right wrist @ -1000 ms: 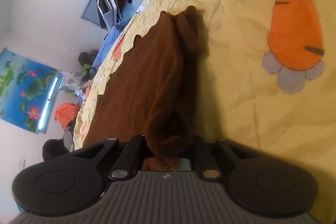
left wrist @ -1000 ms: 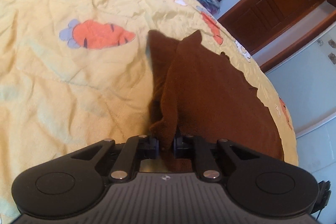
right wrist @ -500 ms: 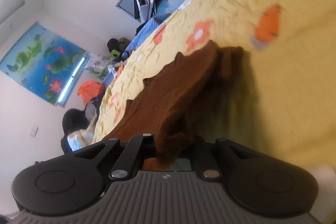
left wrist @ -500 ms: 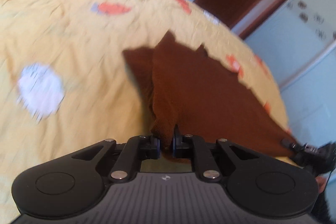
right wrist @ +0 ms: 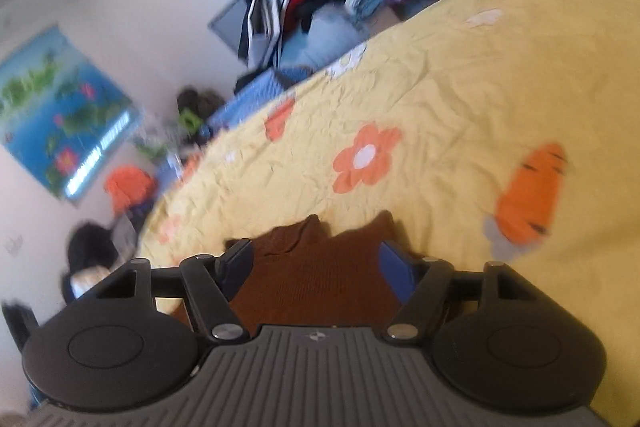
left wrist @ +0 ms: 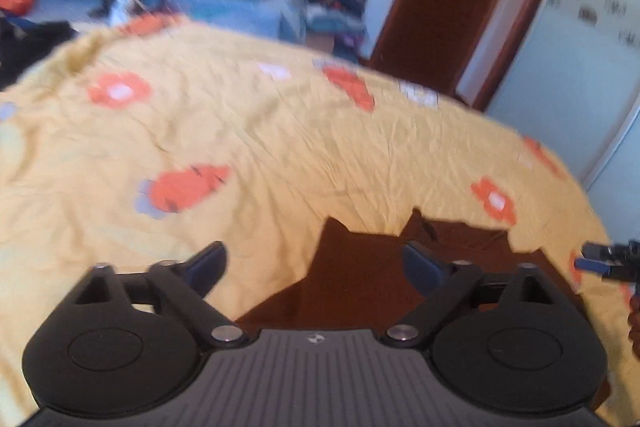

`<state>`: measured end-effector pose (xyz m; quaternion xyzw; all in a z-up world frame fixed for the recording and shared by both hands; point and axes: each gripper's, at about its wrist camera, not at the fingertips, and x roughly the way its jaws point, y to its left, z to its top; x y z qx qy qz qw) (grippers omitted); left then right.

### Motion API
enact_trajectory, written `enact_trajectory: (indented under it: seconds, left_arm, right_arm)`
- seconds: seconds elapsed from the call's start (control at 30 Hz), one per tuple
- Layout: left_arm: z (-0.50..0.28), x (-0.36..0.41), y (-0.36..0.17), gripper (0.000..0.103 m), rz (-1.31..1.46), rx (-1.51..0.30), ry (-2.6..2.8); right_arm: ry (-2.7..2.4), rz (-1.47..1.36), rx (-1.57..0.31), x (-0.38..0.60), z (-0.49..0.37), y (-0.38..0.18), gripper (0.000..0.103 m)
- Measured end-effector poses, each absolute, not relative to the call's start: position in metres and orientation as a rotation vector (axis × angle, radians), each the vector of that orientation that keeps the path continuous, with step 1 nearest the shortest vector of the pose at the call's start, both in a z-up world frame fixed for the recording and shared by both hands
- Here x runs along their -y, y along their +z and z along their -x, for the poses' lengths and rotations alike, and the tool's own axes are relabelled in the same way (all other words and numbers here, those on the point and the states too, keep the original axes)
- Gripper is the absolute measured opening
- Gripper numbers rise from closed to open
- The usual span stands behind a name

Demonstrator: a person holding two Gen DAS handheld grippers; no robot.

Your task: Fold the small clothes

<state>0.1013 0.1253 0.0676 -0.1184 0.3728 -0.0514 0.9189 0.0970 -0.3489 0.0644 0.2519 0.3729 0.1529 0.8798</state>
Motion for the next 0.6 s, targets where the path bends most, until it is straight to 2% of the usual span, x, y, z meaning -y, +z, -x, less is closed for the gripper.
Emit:
enact_trajectory:
  seconds: [0.03,0.07,0.1,0.13,0.17,0.2,0.23,0.37,0.47,0.57,0.6]
  left_arm:
    - [-0.118,-0.114,0.055,0.070,0.208,-0.814,-0.094]
    - [-0.131,-0.104,0.041,0.057,0.175,-0.864,-0.081]
    - [-0.142,-0.096,0.029,0.054,0.158,-0.902,-0.083]
    - [-0.150,-0.091,0.021,0.054,0.156,-0.922,-0.095]
    - [-0.151,-0.086,0.017,0.050,0.136,-0.900,-0.094]
    - [-0.152,-0.082,0.018,0.023,0.110,-0.884,-0.105]
    - [-0.153,-0.081,0.019,0.009,0.121,-0.883,-0.132]
    - [-0.140,-0.082,0.047,0.007,0.111,-0.761,-0.123]
    - [-0.148,-0.079,0.045,0.007,0.047,-0.749,-0.081]
    - [-0.168,-0.077,0.014,0.006,-0.002,-0.822,-0.014]
    - [-0.164,-0.076,0.012,0.008,-0.007,-0.791,-0.006]
  right_arm:
    - [0.295,-0.472,-0.808,0.340,-0.111,0.059,0.067]
    - [0.282,-0.413,-0.839,0.332,-0.124,0.051,0.065]
    - [0.265,-0.371,-0.867,0.326,-0.134,0.043,0.063]
    - [0.246,-0.341,-0.894,0.321,-0.142,0.036,0.057]
    - [0.247,-0.328,-0.910,0.318,-0.144,0.028,0.041]
    - [0.271,-0.327,-0.901,0.317,-0.144,0.024,0.029]
    - [0.298,-0.339,-0.898,0.316,-0.143,0.023,0.016]
    - [0.338,-0.379,-0.776,0.327,-0.125,0.050,0.013]
    - [0.318,-0.426,-0.704,0.342,-0.124,0.062,0.012]
    - [0.249,-0.392,-0.785,0.341,-0.144,0.033,0.012]
    - [0.231,-0.380,-0.815,0.337,-0.148,0.021,0.012]
